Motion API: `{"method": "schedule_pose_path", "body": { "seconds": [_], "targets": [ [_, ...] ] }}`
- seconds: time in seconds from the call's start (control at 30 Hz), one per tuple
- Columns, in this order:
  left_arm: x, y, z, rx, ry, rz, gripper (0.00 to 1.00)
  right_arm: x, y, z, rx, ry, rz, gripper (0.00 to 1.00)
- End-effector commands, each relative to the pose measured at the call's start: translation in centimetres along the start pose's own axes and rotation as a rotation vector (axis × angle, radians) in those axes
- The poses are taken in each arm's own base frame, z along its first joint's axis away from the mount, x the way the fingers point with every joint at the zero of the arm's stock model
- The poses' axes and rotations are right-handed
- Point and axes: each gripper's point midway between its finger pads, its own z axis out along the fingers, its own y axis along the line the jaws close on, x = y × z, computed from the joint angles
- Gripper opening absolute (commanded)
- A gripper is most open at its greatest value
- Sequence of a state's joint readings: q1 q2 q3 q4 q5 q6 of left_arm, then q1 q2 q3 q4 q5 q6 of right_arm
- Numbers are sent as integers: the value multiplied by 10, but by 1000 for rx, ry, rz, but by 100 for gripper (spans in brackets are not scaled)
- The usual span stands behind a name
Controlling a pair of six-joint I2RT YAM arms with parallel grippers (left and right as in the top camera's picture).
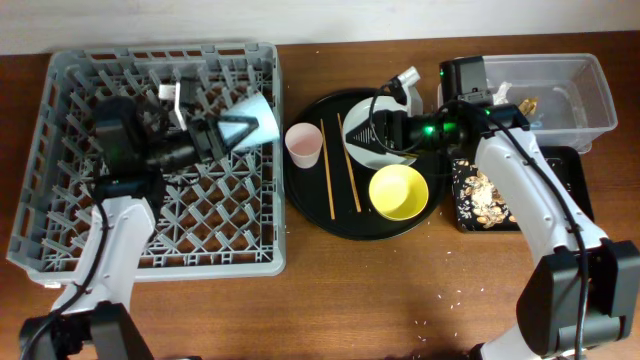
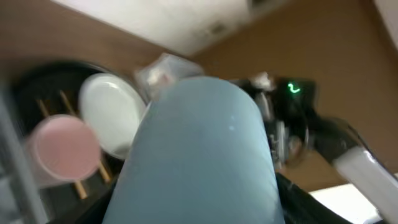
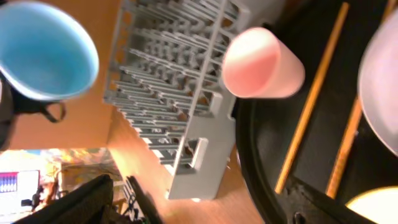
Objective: Sort waste into correct bins and load items into the dishwasher rack
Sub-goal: 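Place the blue cup upside down in the rack with left gripper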
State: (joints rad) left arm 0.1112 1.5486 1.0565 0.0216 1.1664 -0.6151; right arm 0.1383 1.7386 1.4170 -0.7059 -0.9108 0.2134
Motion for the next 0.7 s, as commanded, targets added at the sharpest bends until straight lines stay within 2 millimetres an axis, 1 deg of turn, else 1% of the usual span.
{"method": "schedule_pose_path", "body": {
  "seconds": [0.0, 0.07, 0.1, 0.17, 0.2, 0.27, 0.3, 0.43, 0.57, 0.67],
  "targets": [
    [-30, 19, -8, -337, -55, 126, 46, 4, -16, 1, 73, 9, -19, 90],
    [-26, 25, -22, -583, 12, 170, 46, 5, -24, 1, 115, 12, -9, 92],
    [-23, 25, -31, -695, 47, 188, 46, 5, -26, 0, 128, 11, -7, 98],
    [-16, 22, -45, -834, 95, 196, 46, 5, -29, 0, 147, 9, -6, 98],
    [-8, 19, -51, -905, 132, 191, 46, 5, -31, 0, 155, 9, -5, 99],
    [9, 18, -53, -953, 197, 181, 46, 5, -33, -1, 170, 8, -4, 99],
    [21, 19, -54, -978, 243, 169, 46, 5, -34, -1, 173, 9, -3, 98],
    [64, 36, -65, -1142, 429, 119, 46, 8, -38, -2, 197, 16, 9, 99],
    [87, 46, -58, -1167, 545, 84, 46, 11, -38, -2, 199, 31, -6, 99],
    [101, 58, -50, -1179, 626, 63, 45, 13, -39, -2, 200, 37, -2, 100]
  ]
}}
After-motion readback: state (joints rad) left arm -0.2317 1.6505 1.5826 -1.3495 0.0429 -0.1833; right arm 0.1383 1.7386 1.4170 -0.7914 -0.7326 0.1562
